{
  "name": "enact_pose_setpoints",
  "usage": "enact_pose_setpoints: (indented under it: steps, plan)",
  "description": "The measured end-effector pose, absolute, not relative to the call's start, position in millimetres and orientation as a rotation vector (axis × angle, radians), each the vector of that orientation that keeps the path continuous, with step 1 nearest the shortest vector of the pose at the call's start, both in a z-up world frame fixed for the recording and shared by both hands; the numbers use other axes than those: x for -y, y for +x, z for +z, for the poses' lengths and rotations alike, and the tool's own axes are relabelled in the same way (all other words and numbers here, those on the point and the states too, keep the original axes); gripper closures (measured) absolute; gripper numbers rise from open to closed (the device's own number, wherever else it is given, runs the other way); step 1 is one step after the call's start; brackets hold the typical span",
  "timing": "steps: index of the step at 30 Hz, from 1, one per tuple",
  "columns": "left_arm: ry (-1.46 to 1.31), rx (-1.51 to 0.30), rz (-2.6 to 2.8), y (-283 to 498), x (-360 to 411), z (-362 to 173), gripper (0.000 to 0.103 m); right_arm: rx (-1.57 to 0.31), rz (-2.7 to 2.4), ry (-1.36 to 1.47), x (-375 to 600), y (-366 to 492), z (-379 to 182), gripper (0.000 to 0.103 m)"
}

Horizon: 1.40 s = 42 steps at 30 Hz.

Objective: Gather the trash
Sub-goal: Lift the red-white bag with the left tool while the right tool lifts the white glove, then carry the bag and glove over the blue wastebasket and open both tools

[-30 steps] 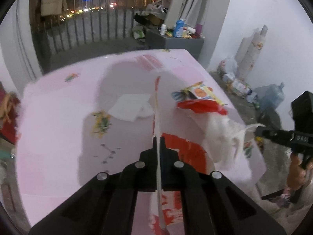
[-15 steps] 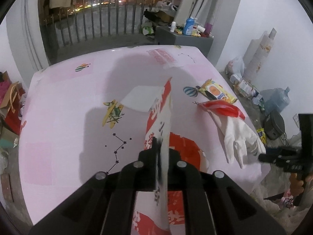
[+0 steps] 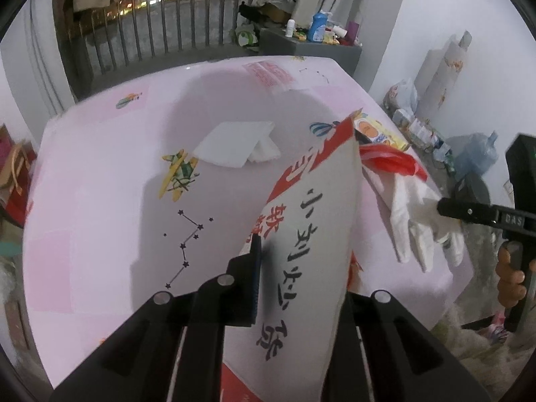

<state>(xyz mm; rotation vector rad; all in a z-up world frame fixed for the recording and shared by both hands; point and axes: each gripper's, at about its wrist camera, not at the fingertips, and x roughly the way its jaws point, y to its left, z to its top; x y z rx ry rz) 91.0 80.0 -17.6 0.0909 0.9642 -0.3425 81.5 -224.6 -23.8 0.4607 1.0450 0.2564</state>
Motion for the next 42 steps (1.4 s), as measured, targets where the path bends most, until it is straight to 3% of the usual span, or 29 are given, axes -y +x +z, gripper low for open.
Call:
enact_pose_setpoints:
  steps: [2,4,6,8,15,20,24,29,42]
  plan:
    - [0.108,-0.963,-0.345,91,-78,-19,0.091,-1.066,0.252,0.445,219,86,-30,0.05]
    - [0.118,-0.953,-0.348,91,-79,-18,0.091,-1.08,0.239,0.412,214,90,-35,0.066]
    - [0.13,-0.939,-0.345,92,-80,-17,0.094,-1.096,0.242,0.406,211,90,-37,0.089]
    - [0.138,-0.926,-0.337,92,-81,-15,0.096,-1.124,0.258,0.449,212,90,-40,0.095]
    - [0.124,-0.88,-0.292,97,-93,0,0.099,-1.059,0.614,0.832,219,81,-16,0.096]
    - [0.119,-0.851,-0.26,101,-102,8,0.1,-1.206,0.703,0.996,209,74,-42,0.097]
    - [0.119,-0.826,-0.243,98,-107,15,0.101,-1.099,0.785,0.971,205,66,-16,0.097]
    - [0.109,-0.784,-0.248,97,-108,31,0.101,-1.096,0.756,0.942,206,61,-17,0.096]
    - [0.146,-0.641,-0.489,101,-35,93,0.101,-0.66,0.606,0.981,299,10,41,0.096]
